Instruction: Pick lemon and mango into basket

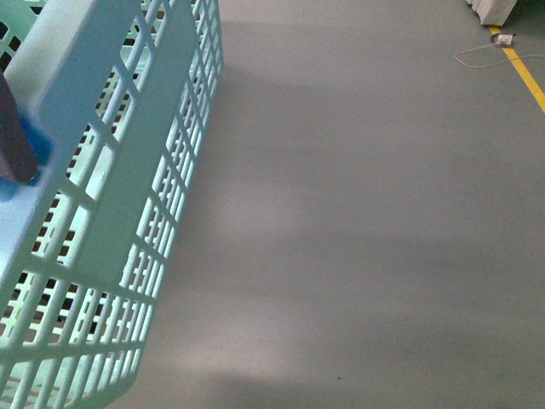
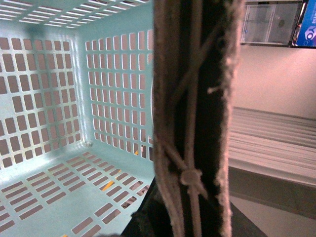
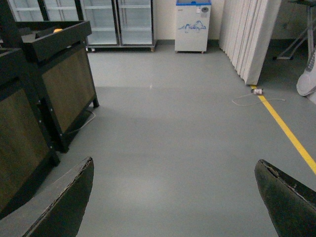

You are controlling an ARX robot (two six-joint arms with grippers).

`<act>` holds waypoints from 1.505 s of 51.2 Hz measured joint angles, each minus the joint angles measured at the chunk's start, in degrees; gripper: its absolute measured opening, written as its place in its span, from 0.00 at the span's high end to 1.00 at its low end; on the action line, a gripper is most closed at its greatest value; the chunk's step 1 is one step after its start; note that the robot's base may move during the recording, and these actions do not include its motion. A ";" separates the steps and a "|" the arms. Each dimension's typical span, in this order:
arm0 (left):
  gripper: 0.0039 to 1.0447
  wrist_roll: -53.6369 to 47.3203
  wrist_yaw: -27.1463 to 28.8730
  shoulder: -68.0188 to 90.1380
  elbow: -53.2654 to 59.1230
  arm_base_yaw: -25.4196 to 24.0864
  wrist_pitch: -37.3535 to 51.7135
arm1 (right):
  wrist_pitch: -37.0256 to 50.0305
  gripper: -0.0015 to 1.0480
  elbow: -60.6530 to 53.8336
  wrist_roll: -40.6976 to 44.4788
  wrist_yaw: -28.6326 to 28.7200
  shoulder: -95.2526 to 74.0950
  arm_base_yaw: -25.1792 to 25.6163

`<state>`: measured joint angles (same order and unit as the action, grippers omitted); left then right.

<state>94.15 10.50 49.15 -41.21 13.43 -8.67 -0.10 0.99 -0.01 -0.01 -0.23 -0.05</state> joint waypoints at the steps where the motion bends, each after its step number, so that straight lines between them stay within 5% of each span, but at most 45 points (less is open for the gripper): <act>1: 0.95 -0.02 0.02 0.00 0.00 0.02 0.00 | 0.00 0.08 0.00 -0.02 0.00 -0.02 0.00; 77: 0.95 0.00 0.07 -0.07 -0.11 0.39 0.00 | 0.02 0.08 0.00 0.00 -0.17 0.00 0.00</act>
<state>94.15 10.57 49.08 -41.32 13.82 -8.67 -0.08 0.99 -0.01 -0.19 -0.23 -0.05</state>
